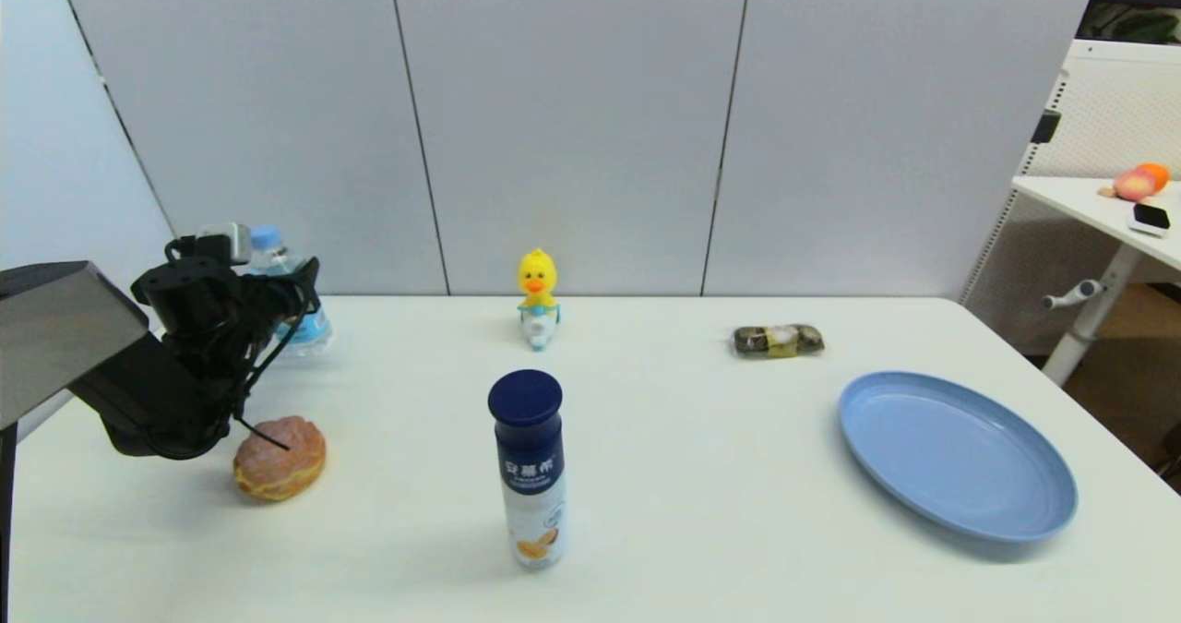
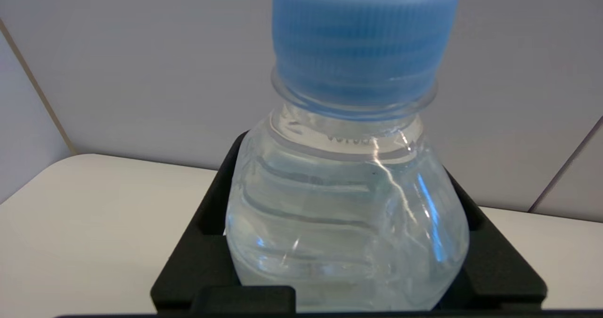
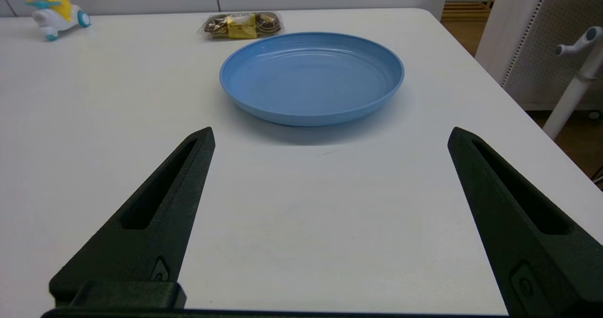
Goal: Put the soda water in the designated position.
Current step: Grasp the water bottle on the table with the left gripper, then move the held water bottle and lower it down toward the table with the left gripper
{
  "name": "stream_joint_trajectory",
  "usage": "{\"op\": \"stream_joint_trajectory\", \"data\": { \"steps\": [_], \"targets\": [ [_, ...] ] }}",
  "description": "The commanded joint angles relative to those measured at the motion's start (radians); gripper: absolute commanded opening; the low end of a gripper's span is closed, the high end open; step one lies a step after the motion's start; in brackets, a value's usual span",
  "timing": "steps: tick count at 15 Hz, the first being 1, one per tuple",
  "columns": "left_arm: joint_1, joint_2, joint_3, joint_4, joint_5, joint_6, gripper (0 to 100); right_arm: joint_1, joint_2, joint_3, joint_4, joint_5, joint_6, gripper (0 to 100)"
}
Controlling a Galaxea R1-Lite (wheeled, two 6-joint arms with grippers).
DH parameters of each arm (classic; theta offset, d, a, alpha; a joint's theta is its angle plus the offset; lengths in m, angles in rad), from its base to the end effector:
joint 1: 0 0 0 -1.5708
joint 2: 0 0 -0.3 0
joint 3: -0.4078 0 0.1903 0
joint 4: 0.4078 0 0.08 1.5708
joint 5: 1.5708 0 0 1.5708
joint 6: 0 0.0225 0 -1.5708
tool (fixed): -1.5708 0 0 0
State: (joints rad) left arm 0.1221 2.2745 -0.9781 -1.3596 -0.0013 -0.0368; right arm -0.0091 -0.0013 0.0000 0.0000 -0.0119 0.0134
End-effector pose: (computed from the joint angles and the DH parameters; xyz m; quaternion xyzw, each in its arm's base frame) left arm 0.4133 0.0507 0.0875 -0.0164 -0.0326 0.0597 0.9975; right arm -0.0229 -0.0001 0.0754 0.0067 -0.0007 -0.0105 0.9999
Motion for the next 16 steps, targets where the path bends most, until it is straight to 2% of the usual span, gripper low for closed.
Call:
{"op": "stream_joint_trajectory", "data": {
  "steps": [1, 8, 16],
  "targets": [
    [0.002, -0.013, -0.001, -0.013, 0.001, 0.0, 0, 0.001, 0.0, 0.0, 0.0, 0.001, 0.0, 100],
    [0.007, -0.13, 0.078, -0.012, 0.0, 0.025, 0, 0.0, 0.0, 0.0, 0.0, 0.0, 0.0, 100],
    [0.103, -0.463, 0.427, -0.012, -0.002, 0.092, 0, 0.0, 0.0, 0.0, 0.0, 0.0, 0.0, 100]
  ]
}}
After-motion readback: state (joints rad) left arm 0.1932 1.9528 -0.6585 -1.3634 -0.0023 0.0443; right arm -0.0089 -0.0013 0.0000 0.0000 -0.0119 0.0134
